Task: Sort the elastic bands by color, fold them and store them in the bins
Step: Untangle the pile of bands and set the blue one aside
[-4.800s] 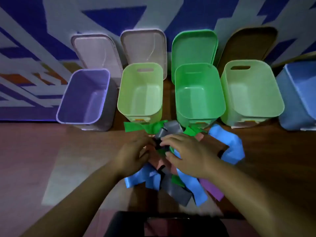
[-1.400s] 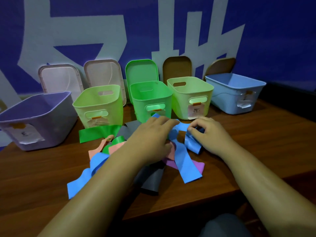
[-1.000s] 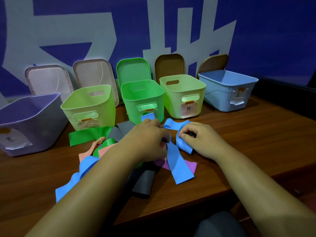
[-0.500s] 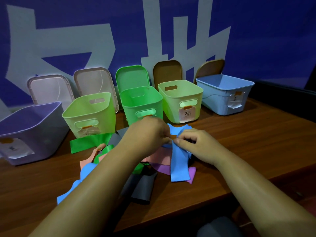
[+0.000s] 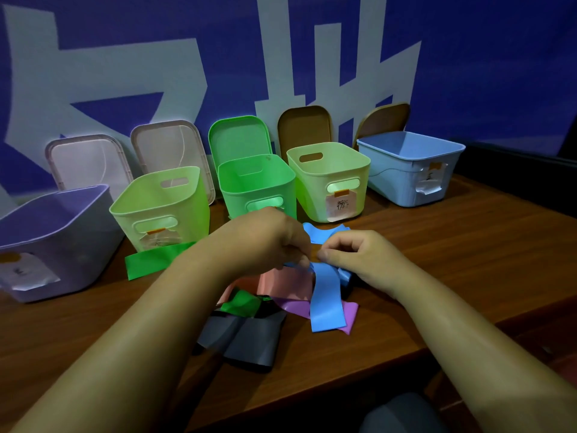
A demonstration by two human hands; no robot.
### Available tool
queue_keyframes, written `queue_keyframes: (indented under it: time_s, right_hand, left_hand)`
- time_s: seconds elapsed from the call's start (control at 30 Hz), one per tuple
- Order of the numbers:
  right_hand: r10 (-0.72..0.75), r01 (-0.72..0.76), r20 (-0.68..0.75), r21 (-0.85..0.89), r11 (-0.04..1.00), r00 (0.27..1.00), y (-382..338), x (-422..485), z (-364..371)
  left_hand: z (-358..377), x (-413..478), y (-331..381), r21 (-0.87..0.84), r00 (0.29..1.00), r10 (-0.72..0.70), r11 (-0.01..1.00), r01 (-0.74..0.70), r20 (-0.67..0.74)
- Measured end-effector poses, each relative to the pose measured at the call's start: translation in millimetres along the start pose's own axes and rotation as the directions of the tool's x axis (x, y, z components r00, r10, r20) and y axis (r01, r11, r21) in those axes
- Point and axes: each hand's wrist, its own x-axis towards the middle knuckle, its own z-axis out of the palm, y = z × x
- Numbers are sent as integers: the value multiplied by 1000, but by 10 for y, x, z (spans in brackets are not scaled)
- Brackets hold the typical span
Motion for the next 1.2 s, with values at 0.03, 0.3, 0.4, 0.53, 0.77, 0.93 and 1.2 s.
queue_keyframes:
  time_s: [0.03, 0.3, 0.4, 0.53, 0.77, 0.93, 1.2]
  right_hand:
    - [10, -10, 9, -6, 1000, 1000, 1, -2, 1]
    - [65, -63, -30, 78, 995, 997, -3, -4, 3]
    - [77, -78, 12, 142, 987, 997, 1, -11, 31]
    - [88, -69, -56, 287, 956, 995, -14, 1, 45]
    - [-5, 27, -84, 263, 964, 996, -210, -76, 38]
    - [-105, 115, -51, 270, 956, 993, -389, -124, 34]
    - [-92, 126, -268, 111, 986, 959, -748, 213, 127]
  left_hand:
    - [-2, 0, 0, -19, 1000, 2, 1000, -2, 8]
    - [-75, -45, 21, -112, 994, -11, 994, -2, -111]
    - [-107, -45, -5, -26, 960, 56, 997, -66, -275]
    - [-151, -61, 49, 43, 868, 59, 998, -44, -493]
    - [-390, -45, 104, -69, 657, -161, 984, 163, -736]
    - [-674, 1, 68, -273, 548, -349, 937, 218, -761]
    - [-942, -19, 59, -422, 517, -454, 887, 187, -726]
